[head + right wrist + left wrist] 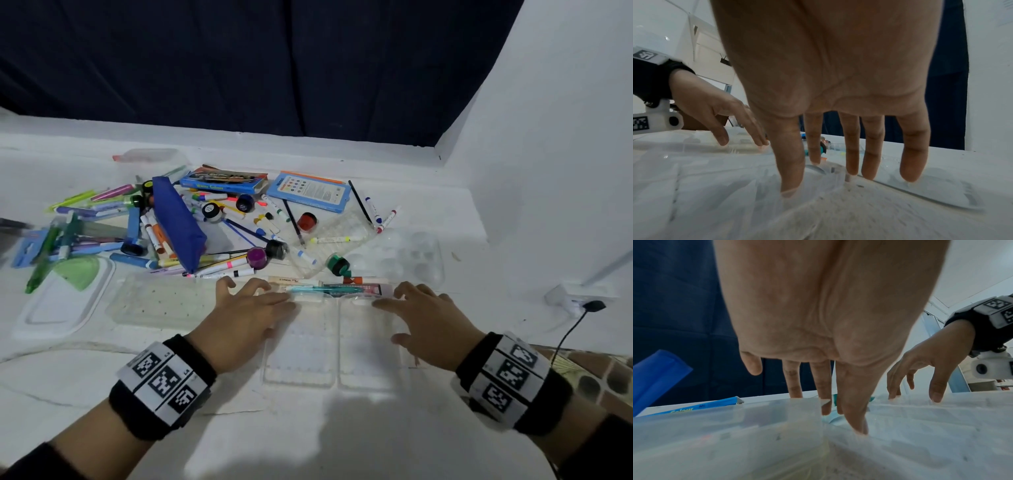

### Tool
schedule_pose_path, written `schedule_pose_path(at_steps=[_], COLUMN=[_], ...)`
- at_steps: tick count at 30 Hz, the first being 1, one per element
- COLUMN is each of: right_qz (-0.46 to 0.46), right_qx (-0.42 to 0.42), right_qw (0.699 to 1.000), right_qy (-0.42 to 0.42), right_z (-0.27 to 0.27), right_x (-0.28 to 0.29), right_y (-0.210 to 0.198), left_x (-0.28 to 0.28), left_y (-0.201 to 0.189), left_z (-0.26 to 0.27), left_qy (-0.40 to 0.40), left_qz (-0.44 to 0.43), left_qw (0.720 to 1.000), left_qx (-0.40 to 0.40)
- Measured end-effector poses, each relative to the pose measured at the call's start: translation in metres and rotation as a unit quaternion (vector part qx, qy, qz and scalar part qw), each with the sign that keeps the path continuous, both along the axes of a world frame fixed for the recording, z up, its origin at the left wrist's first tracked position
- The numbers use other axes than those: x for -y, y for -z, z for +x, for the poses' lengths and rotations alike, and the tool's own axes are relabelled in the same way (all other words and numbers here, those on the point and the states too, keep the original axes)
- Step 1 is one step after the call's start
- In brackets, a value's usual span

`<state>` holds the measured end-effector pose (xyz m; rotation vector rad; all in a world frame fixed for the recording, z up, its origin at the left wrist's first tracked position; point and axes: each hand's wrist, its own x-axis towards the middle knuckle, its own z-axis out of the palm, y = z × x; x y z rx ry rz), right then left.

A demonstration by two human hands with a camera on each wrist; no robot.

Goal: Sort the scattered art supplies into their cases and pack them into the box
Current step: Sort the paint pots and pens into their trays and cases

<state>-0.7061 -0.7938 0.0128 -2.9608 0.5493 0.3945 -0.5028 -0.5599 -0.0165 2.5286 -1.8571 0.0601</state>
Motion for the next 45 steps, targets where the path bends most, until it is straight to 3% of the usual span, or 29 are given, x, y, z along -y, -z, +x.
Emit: schedule_pose_path(at_steps=[4,7,9,12,16,19,24,31,35,39,45], right_qz=[0.056,0.102,0.08,0.043,0.007,0.015,-0.077,-0.185,-0.123,0.036,0.265], right_qx=[0.058,0.203,0.278,0.316,0.247,0.159,0.044,0.048,0.124,0.227,0.397], right_qw=[0.997,0.974,0.957,0.947,0.968,0.986,0.996,0.981,0.985,0.969,0.85], right_qy=[0.004,0.016,0.024,0.033,0.053,0.057,0.028,-0.02,0.007,0.091,0.224], right_z=[0.009,0.023,0.035,0.057,0.088,0.108,0.133,0.138,0.116,0.085,0.035], right_x=[0.008,0.021,0.035,0.067,0.118,0.145,0.162,0.166,0.167,0.163,0.142], right_y=[-0.007,-0.011,-0.014,-0.014,0.0,0.009,0.016,0.013,0.001,-0.018,-0.036], left_x=[0.001,0.002,0.001,-0.001,0.007,0.021,0.056,0.156,0.226,0.294,0.347], left_y=[-0.007,-0.015,-0.023,-0.045,-0.069,-0.074,-0.079,-0.091,-0.088,-0.068,-0.039], left_z=[0.001,0.002,0.005,0.011,0.023,0.032,0.052,0.079,0.08,0.079,0.067], left_qy=[-0.025,-0.041,-0.044,-0.051,-0.067,-0.071,-0.064,-0.032,-0.017,-0.025,-0.04], left_qz=[0.018,0.006,-0.021,-0.094,-0.154,-0.145,-0.142,-0.116,-0.058,0.041,0.174], left_qw=[0.999,0.997,0.996,0.988,0.975,0.974,0.966,0.977,0.986,0.99,0.983], left_qx=[-0.025,-0.061,-0.079,-0.115,-0.147,-0.156,-0.206,-0.177,-0.158,-0.134,-0.038])
